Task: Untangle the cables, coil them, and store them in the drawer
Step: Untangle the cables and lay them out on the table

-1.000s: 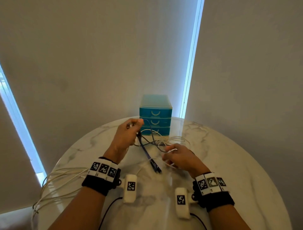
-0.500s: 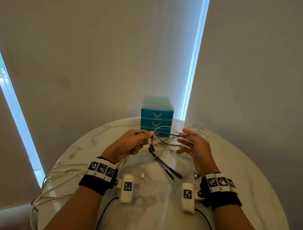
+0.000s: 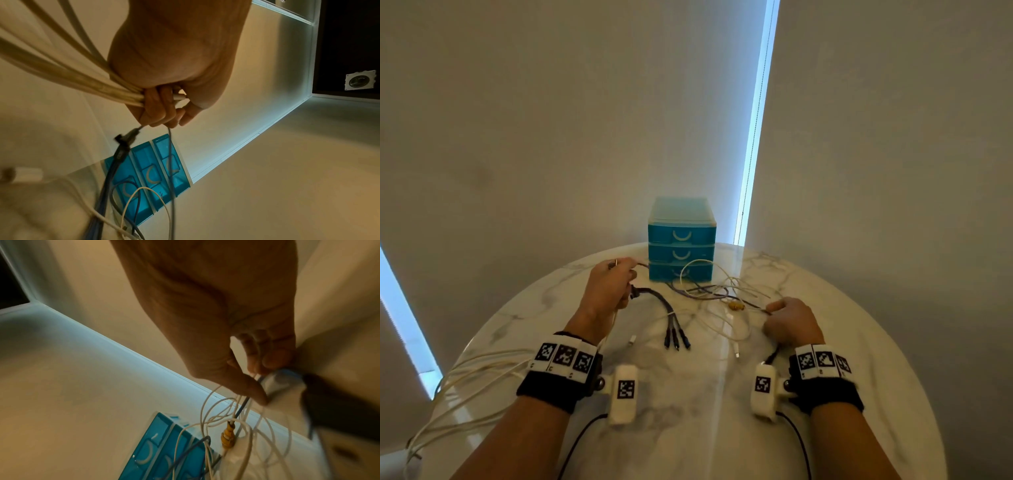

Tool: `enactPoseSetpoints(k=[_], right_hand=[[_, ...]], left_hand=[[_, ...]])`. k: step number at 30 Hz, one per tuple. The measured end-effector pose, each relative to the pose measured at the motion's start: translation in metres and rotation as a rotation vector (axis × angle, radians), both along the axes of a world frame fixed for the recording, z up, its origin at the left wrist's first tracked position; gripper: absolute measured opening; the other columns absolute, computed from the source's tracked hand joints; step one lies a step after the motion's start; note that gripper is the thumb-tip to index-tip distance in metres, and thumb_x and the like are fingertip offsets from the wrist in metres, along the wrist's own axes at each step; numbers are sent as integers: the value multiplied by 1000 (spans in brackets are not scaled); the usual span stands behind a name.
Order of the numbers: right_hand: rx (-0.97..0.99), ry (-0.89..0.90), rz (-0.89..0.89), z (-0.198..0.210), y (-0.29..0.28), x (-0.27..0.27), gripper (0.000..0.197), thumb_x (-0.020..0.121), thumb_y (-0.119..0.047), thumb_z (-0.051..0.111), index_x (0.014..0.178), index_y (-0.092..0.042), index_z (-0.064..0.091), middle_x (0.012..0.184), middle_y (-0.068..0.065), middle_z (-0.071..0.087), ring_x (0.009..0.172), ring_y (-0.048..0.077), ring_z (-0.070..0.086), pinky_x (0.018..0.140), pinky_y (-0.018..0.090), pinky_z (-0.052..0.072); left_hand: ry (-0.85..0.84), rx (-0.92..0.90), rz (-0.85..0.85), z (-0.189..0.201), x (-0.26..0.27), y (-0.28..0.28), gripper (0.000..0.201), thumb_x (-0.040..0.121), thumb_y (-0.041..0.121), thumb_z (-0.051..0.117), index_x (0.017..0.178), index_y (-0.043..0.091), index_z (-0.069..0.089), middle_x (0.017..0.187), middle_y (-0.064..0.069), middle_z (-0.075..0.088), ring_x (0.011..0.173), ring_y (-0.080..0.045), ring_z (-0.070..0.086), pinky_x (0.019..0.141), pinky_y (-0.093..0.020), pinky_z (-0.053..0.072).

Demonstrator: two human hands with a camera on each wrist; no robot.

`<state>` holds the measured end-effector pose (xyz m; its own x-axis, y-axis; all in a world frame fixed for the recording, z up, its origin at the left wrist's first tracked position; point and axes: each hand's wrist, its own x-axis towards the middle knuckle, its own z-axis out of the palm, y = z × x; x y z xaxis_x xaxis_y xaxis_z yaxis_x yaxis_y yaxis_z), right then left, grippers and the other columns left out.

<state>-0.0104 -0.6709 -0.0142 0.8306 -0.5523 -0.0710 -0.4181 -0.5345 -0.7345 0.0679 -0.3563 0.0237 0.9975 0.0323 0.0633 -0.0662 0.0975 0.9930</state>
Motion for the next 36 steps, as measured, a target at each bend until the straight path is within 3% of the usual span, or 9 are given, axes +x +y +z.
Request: enactPoseSetpoints(k=[4, 9, 12, 19, 22, 25, 27, 31, 36], right_hand=[[-72, 24, -38, -3, -3, 0, 21, 85, -8, 71, 105, -12, 73, 121, 16, 66, 100, 30, 63, 91, 38, 59], [-153, -37, -57, 1, 9, -5, 13, 89, -22, 66, 95, -19, 77, 99, 9, 77, 93, 31, 72, 86, 39, 62], [272, -366, 75, 24, 22, -12, 5, 96, -12, 72, 99, -10, 77, 95, 17, 79, 77, 23, 78, 76, 36, 65], [1271, -943, 557, 79, 62, -38, 34, 103, 7, 32, 117, 7, 63, 123, 27, 72, 125, 44, 69, 94, 32, 61], [950, -958, 559, 76, 66, -36, 25, 100, 17, 46, 111, 6, 65, 121, 20, 76, 124, 39, 70, 99, 33, 60], [562, -942, 460, 73, 70, -33, 22, 97, 5, 69, 119, 3, 72, 115, 13, 81, 114, 26, 77, 95, 29, 61], [502, -947, 383, 71, 72, -31, 20, 95, 7, 72, 115, 2, 74, 106, 8, 83, 106, 20, 79, 96, 29, 62], [450, -974, 325, 71, 75, -31, 16, 95, 1, 76, 110, -5, 78, 104, 3, 83, 105, 16, 78, 100, 32, 61], [593, -1055, 366, 93, 100, -41, 24, 105, -20, 67, 127, -24, 76, 127, -4, 78, 120, 16, 74, 97, 36, 62]], left_hand=[[-65, 15, 38, 3, -1, 0, 19, 106, 30, 65, 122, 20, 67, 85, -1, 60, 59, -10, 43, 49, -24, 36], [-164, 143, -181, 7, -15, -8, 15, 102, 36, 72, 111, 24, 76, 75, 1, 56, 52, -9, 36, 45, -24, 27], [-143, 284, -363, 12, -26, -13, 17, 98, 47, 73, 109, 35, 77, 71, 1, 55, 53, -8, 36, 46, -25, 26], [-187, 572, -721, 20, -45, -19, 29, 101, 46, 68, 130, 43, 73, 98, 21, 68, 59, 5, 59, 53, -9, 43], [-142, 727, -795, 16, -43, -19, 28, 94, 54, 76, 119, 42, 78, 113, 22, 75, 93, 4, 71, 79, -20, 59], [-60, 811, -764, 11, -41, -20, 27, 85, 60, 83, 103, 39, 80, 96, 19, 78, 82, -4, 66, 69, -30, 51], [-57, 787, -716, 11, -40, -21, 27, 86, 55, 84, 104, 35, 79, 91, 24, 76, 78, 4, 67, 67, -18, 48], [-155, 765, -644, 9, -34, -24, 40, 81, 60, 86, 117, 47, 74, 131, 25, 66, 125, -5, 59, 103, -28, 46], [-91, 864, -716, 12, -43, -32, 71, 76, 68, 86, 140, 52, 58, 153, 18, 52, 130, -10, 47, 107, -31, 40]])
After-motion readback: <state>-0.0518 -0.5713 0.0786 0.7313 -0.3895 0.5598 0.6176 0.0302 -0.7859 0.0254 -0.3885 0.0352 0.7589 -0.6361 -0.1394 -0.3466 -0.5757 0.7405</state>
